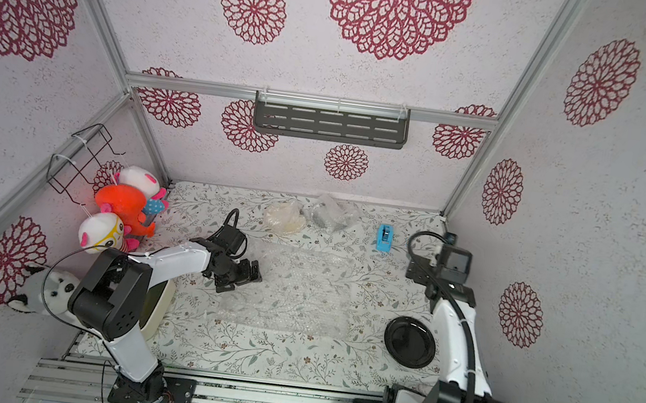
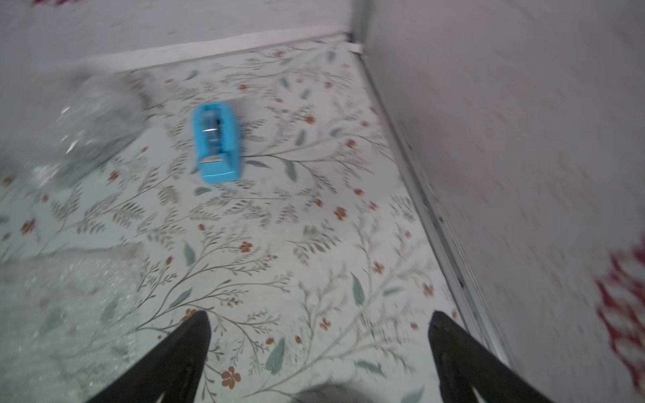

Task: Wrap dinner plates in bubble wrap
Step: Pick up the plate at the center of the board.

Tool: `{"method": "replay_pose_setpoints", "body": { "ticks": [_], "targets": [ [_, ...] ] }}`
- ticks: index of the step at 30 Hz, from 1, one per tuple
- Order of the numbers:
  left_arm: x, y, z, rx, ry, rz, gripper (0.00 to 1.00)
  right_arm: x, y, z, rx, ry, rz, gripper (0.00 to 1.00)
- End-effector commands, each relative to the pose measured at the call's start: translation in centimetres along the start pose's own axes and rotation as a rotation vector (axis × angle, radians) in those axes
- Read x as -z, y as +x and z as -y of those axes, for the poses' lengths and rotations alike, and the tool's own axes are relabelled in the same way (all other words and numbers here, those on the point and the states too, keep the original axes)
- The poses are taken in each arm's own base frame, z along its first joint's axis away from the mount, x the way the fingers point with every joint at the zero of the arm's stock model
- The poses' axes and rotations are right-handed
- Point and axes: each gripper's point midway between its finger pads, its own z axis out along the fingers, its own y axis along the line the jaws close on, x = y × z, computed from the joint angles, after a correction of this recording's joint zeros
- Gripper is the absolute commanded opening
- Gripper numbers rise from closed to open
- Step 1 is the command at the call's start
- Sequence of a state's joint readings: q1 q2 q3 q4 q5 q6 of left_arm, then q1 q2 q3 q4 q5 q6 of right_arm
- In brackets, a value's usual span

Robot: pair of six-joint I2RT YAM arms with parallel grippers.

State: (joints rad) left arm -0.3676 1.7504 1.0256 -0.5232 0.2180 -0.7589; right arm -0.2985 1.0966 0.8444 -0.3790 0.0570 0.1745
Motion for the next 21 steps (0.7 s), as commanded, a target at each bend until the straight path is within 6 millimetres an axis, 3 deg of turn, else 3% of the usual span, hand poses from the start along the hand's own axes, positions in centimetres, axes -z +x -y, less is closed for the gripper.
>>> {"method": "replay_pose_setpoints", "body": {
  "ticks": [1, 4, 7, 13, 17, 19, 21],
  "targets": [
    [-0.1, 0.2, 0.6, 0.018, 0.059, -0.023, 0.98, -0.1, 10.0, 3.9, -0.425, 0.11, -0.257, 0.97],
    [2.1, -0.2, 2.2, 0.034, 0.129, 0.019, 0.98, 0.1, 14.3, 6.4, -0.541, 0.211, -0.316, 0.97],
    [4.2, -0.5, 2.7, 0.065, 0.166, 0.073, 0.98, 0.3, 16.4, 7.8, -0.605, 0.285, -0.325, 0.97],
    [5.7, -0.7, 0.9, 0.112, 0.109, 0.139, 0.98, -1.7, 20.6, 6.0, -0.659, 0.197, -0.429, 0.91],
    [6.3, -1.2, 0.2, 0.137, 0.095, 0.165, 0.98, -2.3, 21.6, 5.5, -0.645, 0.161, -0.453, 0.66],
    [6.6, -1.4, 0.1, 0.138, 0.089, 0.178, 0.98, -2.6, 21.4, 5.0, -0.647, 0.122, -0.429, 0.47],
    [6.7, -1.7, 0.1, 0.141, 0.085, 0.187, 0.98, -2.8, 21.1, 4.5, -0.637, 0.093, -0.417, 0.36]
  ]
}}
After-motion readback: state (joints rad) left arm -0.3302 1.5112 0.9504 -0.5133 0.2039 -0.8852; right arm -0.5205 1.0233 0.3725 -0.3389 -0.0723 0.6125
